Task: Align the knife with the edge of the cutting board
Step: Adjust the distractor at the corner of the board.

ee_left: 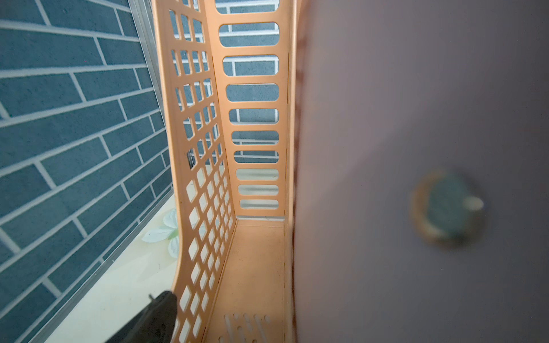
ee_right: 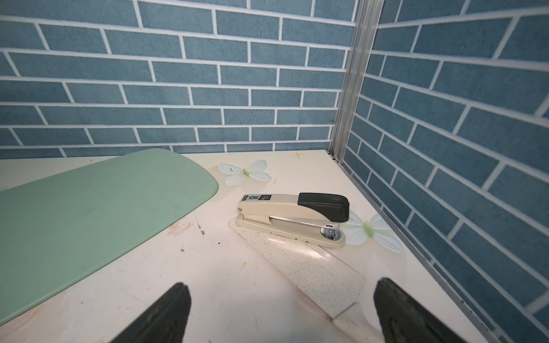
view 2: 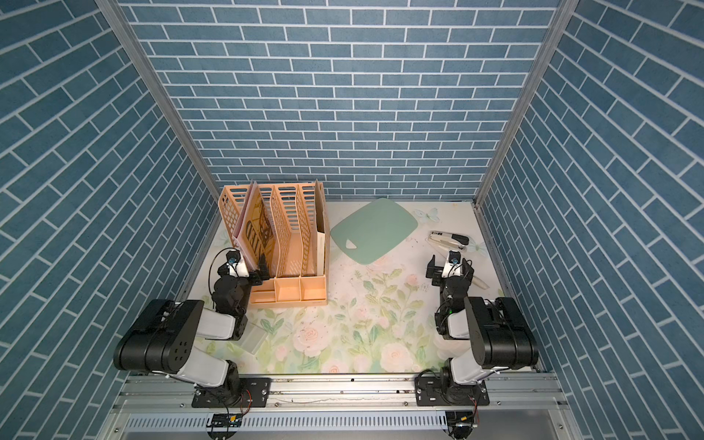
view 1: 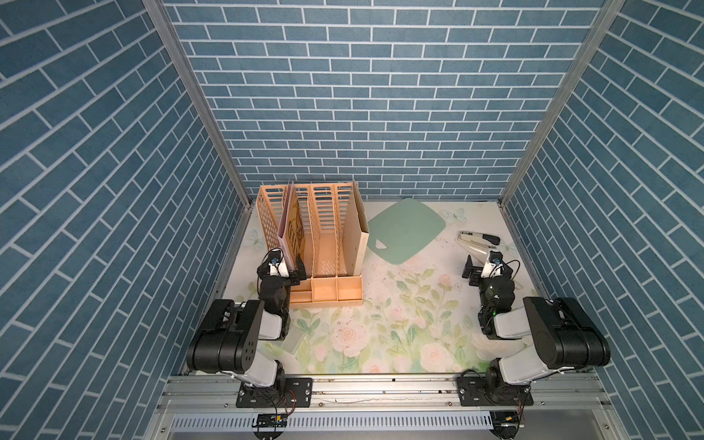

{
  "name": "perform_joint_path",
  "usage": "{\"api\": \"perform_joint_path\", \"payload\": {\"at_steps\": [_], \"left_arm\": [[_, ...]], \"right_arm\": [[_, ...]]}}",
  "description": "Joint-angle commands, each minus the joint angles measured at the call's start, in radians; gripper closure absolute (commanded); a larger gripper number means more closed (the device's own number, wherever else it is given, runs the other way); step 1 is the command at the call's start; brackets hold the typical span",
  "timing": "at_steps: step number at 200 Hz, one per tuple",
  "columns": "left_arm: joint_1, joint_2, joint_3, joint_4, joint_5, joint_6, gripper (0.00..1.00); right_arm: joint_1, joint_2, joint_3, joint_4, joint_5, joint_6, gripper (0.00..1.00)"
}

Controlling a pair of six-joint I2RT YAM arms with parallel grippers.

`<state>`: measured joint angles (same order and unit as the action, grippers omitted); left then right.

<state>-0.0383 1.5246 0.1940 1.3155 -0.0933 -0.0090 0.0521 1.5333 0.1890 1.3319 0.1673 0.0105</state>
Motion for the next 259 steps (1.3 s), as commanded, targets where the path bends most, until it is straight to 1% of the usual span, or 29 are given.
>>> {"api": "perform_joint_path", "payload": {"at_steps": [1, 63, 70, 80, 85, 96, 103, 109, 119, 131, 139, 153, 166, 176, 193, 200, 214, 223, 236, 247, 259], "left_arm": [[0.005, 0.003, 0.007, 0.007, -0.013, 0.0, 0.0], [0.005, 0.001, 0.005, 0.008, -0.012, 0.001, 0.0], [0.003, -0.004, 0.009, 0.001, -0.028, -0.002, 0.0], [-0.004, -0.048, 0.031, -0.078, -0.102, -0.023, 0.0], [-0.007, -0.082, 0.054, -0.152, -0.136, -0.033, 0.0], [-0.008, -0.154, 0.167, -0.426, -0.222, -0.095, 0.0], [-0.008, -0.163, 0.255, -0.6, -0.276, -0.141, 0.0], [-0.008, -0.158, 0.342, -0.73, -0.292, -0.171, 0.01], [-0.008, -0.148, 0.444, -0.891, -0.25, -0.192, 0.0], [-0.007, -0.159, 0.509, -1.006, -0.214, -0.22, 0.0], [-0.005, -0.187, 0.508, -1.023, -0.209, -0.251, 0.0], [-0.002, -0.253, 0.465, -0.99, -0.162, -0.269, 0.0], [-0.002, -0.305, 0.449, -0.988, -0.128, -0.303, 0.0], [-0.001, -0.331, 0.457, -1.011, -0.078, -0.328, 0.0], [0.0, -0.349, 0.513, -1.133, 0.008, -0.398, 0.0], [-0.001, -0.351, 0.537, -1.189, 0.04, -0.42, 0.0], [0.003, -0.362, 0.564, -1.314, 0.046, -0.501, 0.0], [0.007, -0.373, 0.562, -1.37, 0.074, -0.518, 0.0], [0.017, -0.421, 0.522, -1.406, 0.108, -0.547, 0.0], [0.025, -0.497, 0.47, -1.421, 0.132, -0.577, 0.0], [0.026, -0.591, 0.428, -1.438, 0.147, -0.584, 0.0]], "right_arm": [[0.003, -0.003, 0.001, 0.006, -0.007, -0.01, 0.0], [0.003, -0.003, 0.002, 0.006, -0.005, -0.011, 0.0], [0.002, -0.003, 0.003, 0.002, -0.006, -0.01, 0.0], [0.004, -0.005, 0.001, 0.006, -0.006, -0.012, 0.0], [0.004, -0.014, 0.003, 0.003, -0.005, -0.011, 0.0], [0.005, -0.076, 0.012, -0.064, 0.008, -0.01, 0.0], [0.005, -0.121, 0.032, -0.157, 0.017, -0.009, 0.0], [0.005, -0.166, 0.056, -0.231, 0.025, -0.008, 0.0], [0.005, -0.226, 0.082, -0.307, 0.029, 0.004, 0.0], [0.005, -0.305, 0.092, -0.357, 0.009, 0.047, 0.0], [0.005, -0.344, 0.095, -0.387, -0.016, 0.074, 0.0], [0.005, -0.411, 0.106, -0.449, -0.064, 0.121, 0.0], [0.005, -0.444, 0.114, -0.499, -0.113, 0.158, 0.0], [0.007, -0.461, 0.117, -0.53, -0.153, 0.19, 0.0], [0.009, -0.484, 0.125, -0.586, -0.232, 0.235, 0.02], [0.012, -0.498, 0.127, -0.613, -0.236, 0.256, 0.03], [0.024, -0.523, 0.127, -0.66, -0.301, 0.295, 0.05], [0.036, -0.535, 0.125, -0.693, -0.331, 0.306, 0.07], [0.055, -0.548, 0.131, -0.75, -0.364, 0.311, 0.08], [0.075, -0.562, 0.136, -0.798, -0.37, 0.317, 0.09], [0.097, -0.564, 0.144, -0.846, -0.366, 0.356, 0.1]]}}
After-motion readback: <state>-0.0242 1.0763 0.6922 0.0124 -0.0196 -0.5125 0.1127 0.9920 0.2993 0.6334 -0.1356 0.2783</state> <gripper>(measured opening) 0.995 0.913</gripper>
